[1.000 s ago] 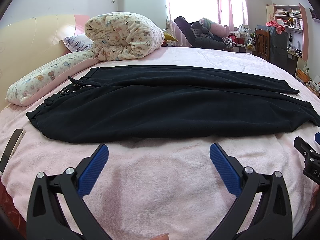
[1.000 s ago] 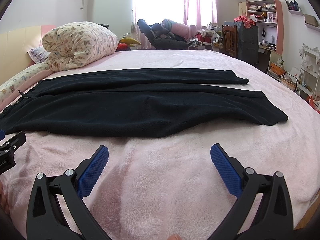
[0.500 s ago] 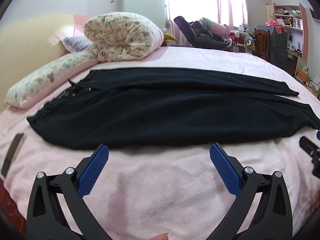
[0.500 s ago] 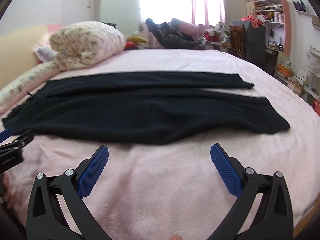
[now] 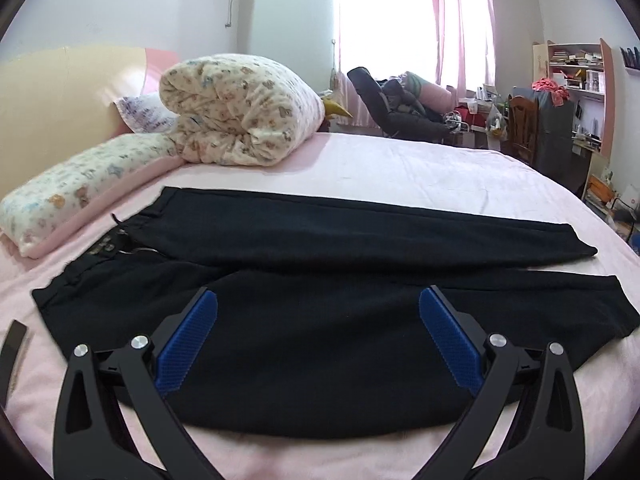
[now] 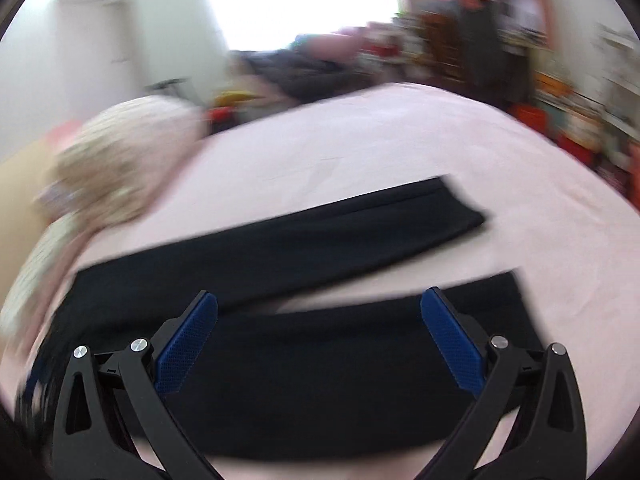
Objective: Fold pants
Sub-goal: 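Grasp the black trouser leg hems with the right gripper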
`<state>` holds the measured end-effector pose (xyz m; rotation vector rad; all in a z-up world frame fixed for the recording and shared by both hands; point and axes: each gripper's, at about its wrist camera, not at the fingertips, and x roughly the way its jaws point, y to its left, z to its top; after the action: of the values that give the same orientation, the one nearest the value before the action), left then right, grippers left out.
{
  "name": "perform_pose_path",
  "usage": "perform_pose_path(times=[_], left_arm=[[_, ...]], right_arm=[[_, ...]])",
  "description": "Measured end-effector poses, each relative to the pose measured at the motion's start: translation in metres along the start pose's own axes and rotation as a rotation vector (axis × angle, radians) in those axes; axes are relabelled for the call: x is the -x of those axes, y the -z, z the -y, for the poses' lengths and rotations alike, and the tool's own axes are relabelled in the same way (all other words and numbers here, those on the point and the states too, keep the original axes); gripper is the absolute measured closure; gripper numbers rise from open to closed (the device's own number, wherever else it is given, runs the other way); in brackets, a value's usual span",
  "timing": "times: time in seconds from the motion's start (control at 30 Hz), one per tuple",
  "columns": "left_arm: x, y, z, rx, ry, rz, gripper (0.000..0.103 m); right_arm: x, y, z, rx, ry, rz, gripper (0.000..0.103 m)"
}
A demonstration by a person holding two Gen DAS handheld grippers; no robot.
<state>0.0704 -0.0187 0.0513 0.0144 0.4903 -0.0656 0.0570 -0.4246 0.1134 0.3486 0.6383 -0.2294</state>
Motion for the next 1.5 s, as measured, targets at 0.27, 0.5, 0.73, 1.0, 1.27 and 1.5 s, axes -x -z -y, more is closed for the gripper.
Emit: perform_pose_path(times=[0.27,0.5,0.73,1.0,1.27,1.5], left_arm=[[-0.006,0.014,0.006,-0.097,-0.020,0.017,0.002],[0.000,0.018,0.005,-0.105,0.004,0.051,0.002],[-0.004,0.017,-0.008,-0.049,-0.046,0.032,0.002],[-0.005,0.019,-0.006,-0.078,-0.021,0.011,0.002],[-0.003,0.019,0.002,-0.127,0.021,0.025,0.002],[-0.003,0.015,-0.009,-0.061,0.045,0.019,0.002]], right_arm=[[-0.121,-0.088,0.037,-0.310,0.165,-0.112,0.002],[-0.210,-0.112,0.021,-0.321,0.326,-0.194,0.022],[-0.260,-0.114,0.002,-0.277,0.596,-0.207,0.031],[-0.283,-0.095,0.013,-0.277,0.674,-0.225,0.057],[-0.248,-0.090,0.054,-0.501,0.422,-0.182,0.097],[-0.198,-0.081,0.074,-0.644,0.165,-0.100,0.099]])
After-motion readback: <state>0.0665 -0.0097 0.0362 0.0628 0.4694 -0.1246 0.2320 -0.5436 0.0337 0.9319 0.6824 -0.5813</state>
